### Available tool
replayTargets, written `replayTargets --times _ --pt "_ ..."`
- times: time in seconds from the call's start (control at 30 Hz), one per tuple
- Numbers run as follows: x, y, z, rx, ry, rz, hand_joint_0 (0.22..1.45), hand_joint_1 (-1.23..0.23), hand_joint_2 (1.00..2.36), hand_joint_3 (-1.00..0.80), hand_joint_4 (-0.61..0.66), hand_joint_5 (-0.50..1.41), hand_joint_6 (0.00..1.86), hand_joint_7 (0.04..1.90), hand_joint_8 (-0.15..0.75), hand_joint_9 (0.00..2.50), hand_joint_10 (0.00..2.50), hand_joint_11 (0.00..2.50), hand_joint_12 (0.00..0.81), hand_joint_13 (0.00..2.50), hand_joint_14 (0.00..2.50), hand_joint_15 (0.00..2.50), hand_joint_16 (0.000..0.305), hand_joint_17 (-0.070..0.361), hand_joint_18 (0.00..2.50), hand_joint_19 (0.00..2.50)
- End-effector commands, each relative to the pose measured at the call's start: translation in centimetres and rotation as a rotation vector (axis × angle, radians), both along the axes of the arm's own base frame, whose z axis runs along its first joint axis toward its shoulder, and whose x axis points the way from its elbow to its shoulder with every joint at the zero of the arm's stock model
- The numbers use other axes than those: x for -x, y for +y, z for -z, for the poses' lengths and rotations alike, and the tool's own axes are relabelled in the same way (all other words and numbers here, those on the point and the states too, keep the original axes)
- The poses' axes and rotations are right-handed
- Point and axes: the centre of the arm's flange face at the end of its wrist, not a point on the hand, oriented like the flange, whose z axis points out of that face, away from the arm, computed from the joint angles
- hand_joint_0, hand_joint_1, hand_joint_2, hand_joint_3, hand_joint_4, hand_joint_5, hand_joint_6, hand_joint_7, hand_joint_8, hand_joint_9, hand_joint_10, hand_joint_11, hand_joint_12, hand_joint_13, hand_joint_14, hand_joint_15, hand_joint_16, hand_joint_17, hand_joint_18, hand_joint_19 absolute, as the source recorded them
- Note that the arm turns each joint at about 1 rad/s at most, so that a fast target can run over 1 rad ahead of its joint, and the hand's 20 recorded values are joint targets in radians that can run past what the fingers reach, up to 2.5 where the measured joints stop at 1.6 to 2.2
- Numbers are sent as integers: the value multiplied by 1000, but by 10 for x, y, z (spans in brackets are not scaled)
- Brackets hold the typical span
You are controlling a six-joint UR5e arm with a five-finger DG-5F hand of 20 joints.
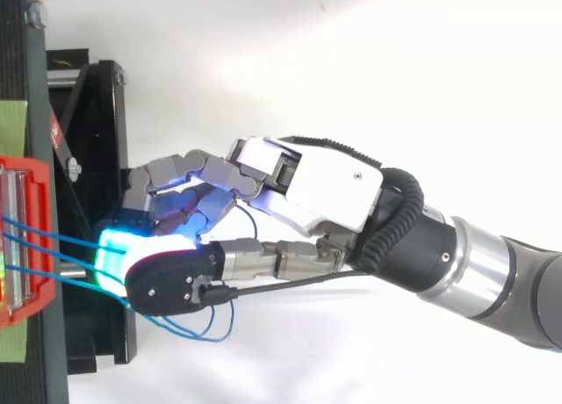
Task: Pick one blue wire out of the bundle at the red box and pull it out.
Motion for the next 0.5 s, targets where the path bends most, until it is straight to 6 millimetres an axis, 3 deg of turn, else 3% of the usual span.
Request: replayTargets --times 0.0,0.47 --pt "0 0 0 0 0 0 614 -568 1012 -289 181 -86 726 1122 263 1208 19 747 360 693 16 422 44 100 758 634" --pt "0 1 -1 1 -3 -1 603 -778 1012 -208 186 -110 799 1066 279 1178 20 774 377 677 15 407 48 107 761 578"
